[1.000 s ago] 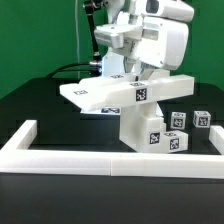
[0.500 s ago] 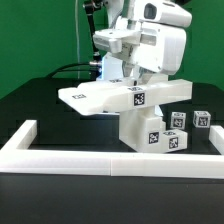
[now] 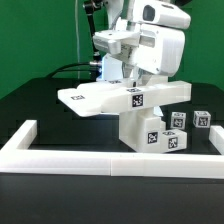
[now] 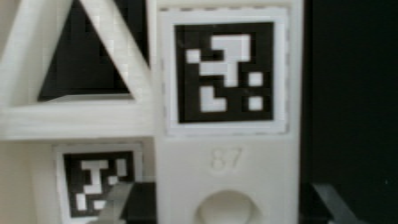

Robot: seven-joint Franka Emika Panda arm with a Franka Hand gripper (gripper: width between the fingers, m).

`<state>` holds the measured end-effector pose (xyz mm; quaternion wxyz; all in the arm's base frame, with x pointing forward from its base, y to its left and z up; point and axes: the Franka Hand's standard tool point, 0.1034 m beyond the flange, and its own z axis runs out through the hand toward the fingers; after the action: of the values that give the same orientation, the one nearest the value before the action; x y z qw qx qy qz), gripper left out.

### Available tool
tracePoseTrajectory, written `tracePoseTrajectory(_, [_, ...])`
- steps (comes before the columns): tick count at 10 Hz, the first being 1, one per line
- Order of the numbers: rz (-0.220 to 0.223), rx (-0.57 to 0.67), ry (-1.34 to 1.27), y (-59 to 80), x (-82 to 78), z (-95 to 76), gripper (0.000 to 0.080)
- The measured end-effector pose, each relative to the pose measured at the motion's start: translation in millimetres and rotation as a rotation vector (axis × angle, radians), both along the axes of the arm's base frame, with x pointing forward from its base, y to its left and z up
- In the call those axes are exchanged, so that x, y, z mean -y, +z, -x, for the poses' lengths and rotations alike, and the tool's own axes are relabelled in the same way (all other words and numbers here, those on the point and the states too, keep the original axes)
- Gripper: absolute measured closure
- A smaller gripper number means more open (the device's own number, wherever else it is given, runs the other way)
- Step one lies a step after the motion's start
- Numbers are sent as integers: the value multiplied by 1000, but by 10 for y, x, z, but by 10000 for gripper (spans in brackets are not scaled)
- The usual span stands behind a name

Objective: Assemble chair

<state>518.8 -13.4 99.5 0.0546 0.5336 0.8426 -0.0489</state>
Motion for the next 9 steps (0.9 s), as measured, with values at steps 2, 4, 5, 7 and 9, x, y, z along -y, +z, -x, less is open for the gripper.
tracePoseTrajectory(2, [0,2,0,-1,-1,-10,509])
tracePoseTrajectory(4, [-1,6,1,-3,-3,-17,509])
tracePoseTrajectory(5, [-1,6,1,-4,-3,-18,509])
tracePoseTrajectory(7, [-1,7,1,-4,-3,-28,509])
tracePoseTrajectory(9, [-1,8,-3,-3,-4,-41,509])
